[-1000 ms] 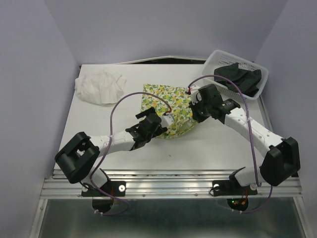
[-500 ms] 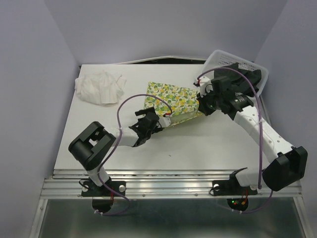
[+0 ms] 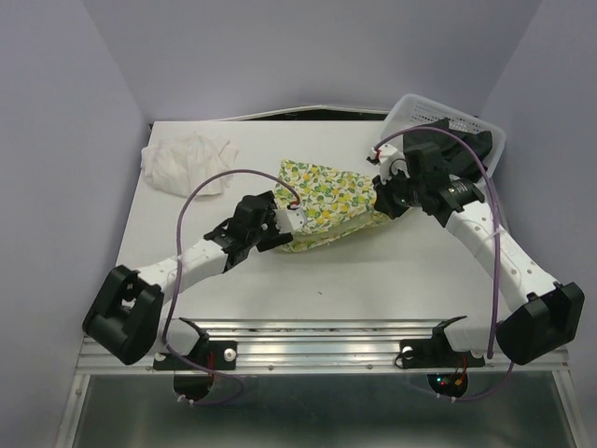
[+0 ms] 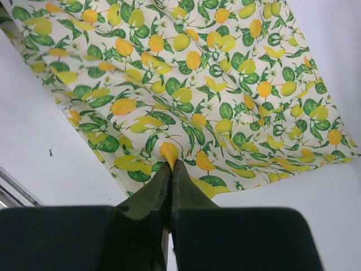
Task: Fold and stack the skirts
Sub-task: Flatten the skirt out
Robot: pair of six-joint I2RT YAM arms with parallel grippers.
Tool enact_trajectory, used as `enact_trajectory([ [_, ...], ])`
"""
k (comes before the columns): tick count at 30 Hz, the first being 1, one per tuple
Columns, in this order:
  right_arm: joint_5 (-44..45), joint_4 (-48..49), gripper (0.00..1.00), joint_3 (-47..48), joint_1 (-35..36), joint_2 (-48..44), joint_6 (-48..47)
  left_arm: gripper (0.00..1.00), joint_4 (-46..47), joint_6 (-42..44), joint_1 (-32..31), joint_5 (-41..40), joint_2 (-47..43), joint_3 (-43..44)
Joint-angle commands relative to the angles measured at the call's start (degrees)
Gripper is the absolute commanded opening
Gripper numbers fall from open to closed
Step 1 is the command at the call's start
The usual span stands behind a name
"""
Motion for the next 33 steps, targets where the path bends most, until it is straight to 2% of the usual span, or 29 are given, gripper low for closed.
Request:
enact_trajectory([
  [1,-3.97,0.43,0.01,-1.03,-0.73,0.51,-0.67,0.99,-11.31,-5.46,-0.15,14.96,-8.20,4.30],
  [4,-6.43,0.17,0.01,-2.35,-0.73,1.57,-1.54,0.98,-15.11,-7.31,-0.24,16.57,-9.70,5.10],
  [6,-7.58,-0.01,0.01,-4.20,-0.73,1.75,-2.95,0.95,-16.96,-6.17,-0.24,16.22,-10.23,3.87],
  [8,-7.41,-0.27,0.01,-6.30,-0.73,1.83,-5.40,0.91,-18.28,-1.79,-0.24,16.22,-11.02,0.71],
  [15,-4.51,-1.59,0.01,-11.50,-0.73,-0.10,-11.03,0.90,-18.81,10.52,-1.20,19.12,-14.01,-8.61],
  [20,-2.06,-2.12,0.03,-14.84,-0.73,-2.20,-14.99,0.87,-16.01,17.03,-5.15,18.77,-13.93,-12.83],
  [22,-1.35,-2.29,0.01,-15.10,-0.73,-2.56,-15.61,0.86,-13.73,19.49,-6.12,18.15,-12.61,-13.80],
  [28,3.31,-2.38,0.01,-15.37,-0.73,-3.96,-15.26,0.70,-11.52,23.45,-6.39,16.22,-3.82,-11.09],
  [33,2.88,-1.94,0.01,-13.62,-0.73,-4.50,-12.36,0.49,-12.39,25.03,-6.39,18.76,1.45,-7.48],
])
